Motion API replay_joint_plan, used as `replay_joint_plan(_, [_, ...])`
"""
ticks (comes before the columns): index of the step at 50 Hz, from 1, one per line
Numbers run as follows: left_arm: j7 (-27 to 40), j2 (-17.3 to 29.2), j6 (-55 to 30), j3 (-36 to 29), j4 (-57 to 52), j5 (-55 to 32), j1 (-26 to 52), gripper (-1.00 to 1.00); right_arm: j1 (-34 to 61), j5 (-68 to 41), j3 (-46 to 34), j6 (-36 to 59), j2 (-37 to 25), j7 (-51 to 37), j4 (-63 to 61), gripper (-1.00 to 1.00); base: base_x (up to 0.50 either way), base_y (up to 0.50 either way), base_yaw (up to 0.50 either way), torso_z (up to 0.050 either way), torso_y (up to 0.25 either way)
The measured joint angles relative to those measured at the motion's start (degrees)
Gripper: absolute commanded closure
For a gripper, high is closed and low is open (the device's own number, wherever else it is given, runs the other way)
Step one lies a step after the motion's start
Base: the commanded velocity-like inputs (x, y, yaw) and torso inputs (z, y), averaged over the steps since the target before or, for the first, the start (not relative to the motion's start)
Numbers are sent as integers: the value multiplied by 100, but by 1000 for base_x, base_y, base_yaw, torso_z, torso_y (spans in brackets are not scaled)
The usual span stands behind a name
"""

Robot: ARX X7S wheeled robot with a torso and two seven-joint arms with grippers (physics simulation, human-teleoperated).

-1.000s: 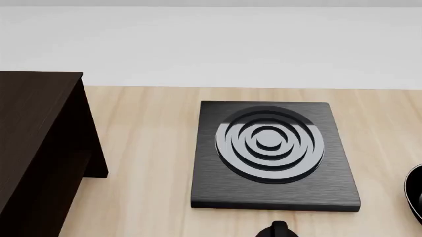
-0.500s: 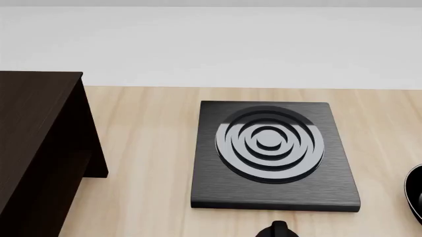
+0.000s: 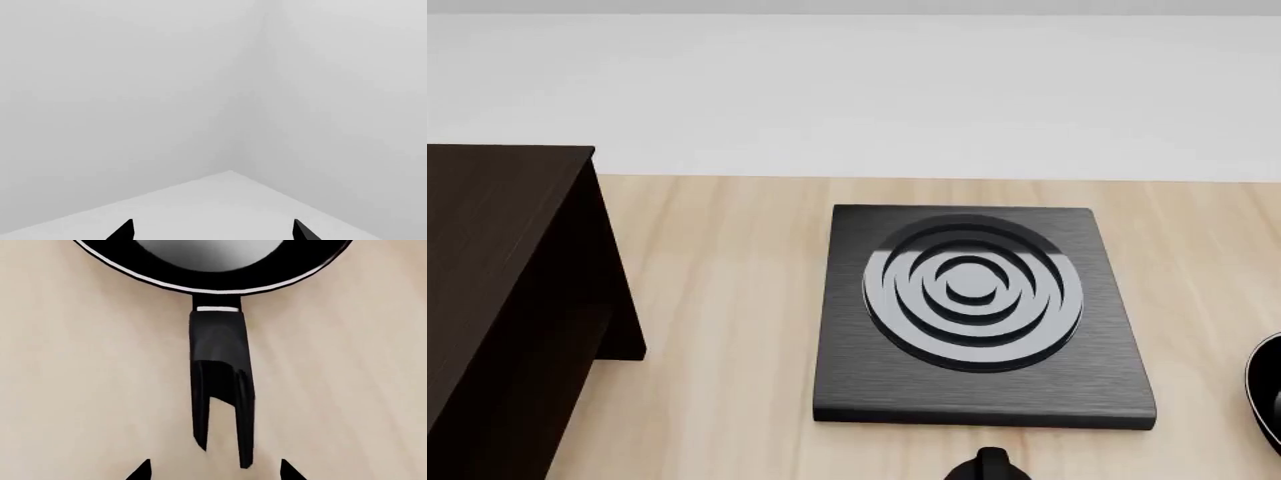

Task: Put the frying pan under the cabinet shelf.

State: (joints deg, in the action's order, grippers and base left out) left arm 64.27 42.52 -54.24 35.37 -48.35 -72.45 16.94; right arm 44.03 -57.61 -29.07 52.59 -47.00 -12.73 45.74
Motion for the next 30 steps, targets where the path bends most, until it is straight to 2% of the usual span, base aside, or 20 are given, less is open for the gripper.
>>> replay_joint_plan(3, [1,1,2,-7,2,5,-1,-100,36,8,-24,1,-1,69,63,-100,4,-3,4,0,0])
replay_joint_plan(4, [1,2,3,-10,2,6,0,-100,43,13,-28,-1,-2,84,77,100,14,-3,4,0,0])
replay_joint_plan(30, [14,5,32,-63,0,37,-2,-100,-343,-168,227,-122,-86,-470,-463,100,1,0,1,0,0])
